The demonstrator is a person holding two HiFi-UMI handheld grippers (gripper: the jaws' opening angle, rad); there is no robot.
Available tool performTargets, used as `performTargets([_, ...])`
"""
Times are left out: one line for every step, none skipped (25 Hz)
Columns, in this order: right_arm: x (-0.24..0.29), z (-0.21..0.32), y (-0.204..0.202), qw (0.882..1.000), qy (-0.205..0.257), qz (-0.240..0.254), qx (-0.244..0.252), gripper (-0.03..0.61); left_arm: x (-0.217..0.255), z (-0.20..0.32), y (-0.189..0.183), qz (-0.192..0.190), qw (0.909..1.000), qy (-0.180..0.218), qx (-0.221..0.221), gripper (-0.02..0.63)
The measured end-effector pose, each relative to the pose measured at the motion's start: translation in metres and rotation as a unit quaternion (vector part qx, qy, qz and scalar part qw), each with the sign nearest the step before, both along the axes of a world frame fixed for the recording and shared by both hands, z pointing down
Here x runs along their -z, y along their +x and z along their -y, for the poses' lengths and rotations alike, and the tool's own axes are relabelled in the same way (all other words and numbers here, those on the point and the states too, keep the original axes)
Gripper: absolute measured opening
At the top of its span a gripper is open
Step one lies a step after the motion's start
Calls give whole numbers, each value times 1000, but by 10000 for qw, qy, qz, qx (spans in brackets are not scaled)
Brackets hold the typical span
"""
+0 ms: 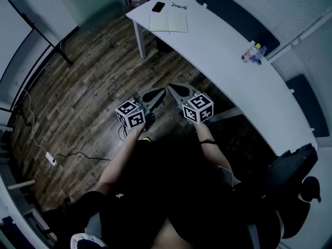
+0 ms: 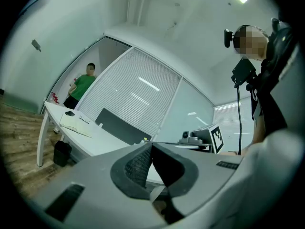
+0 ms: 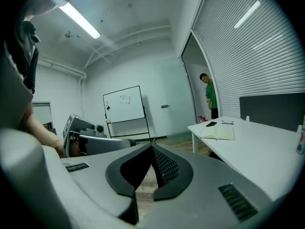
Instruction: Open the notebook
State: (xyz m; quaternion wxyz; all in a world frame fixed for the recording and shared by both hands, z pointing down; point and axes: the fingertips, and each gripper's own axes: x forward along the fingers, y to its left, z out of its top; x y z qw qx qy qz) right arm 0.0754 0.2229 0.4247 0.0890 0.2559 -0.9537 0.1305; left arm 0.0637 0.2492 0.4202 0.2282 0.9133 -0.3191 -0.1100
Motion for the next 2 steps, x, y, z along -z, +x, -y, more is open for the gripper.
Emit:
performTargets([0, -1, 0, 10000, -3, -2, 3, -11, 0, -1, 0, -7, 10000, -4, -1, 8])
performTargets([0, -3, 0, 10000, -5, -4, 6, -11, 0, -2, 0, -14, 10000, -8, -2, 8])
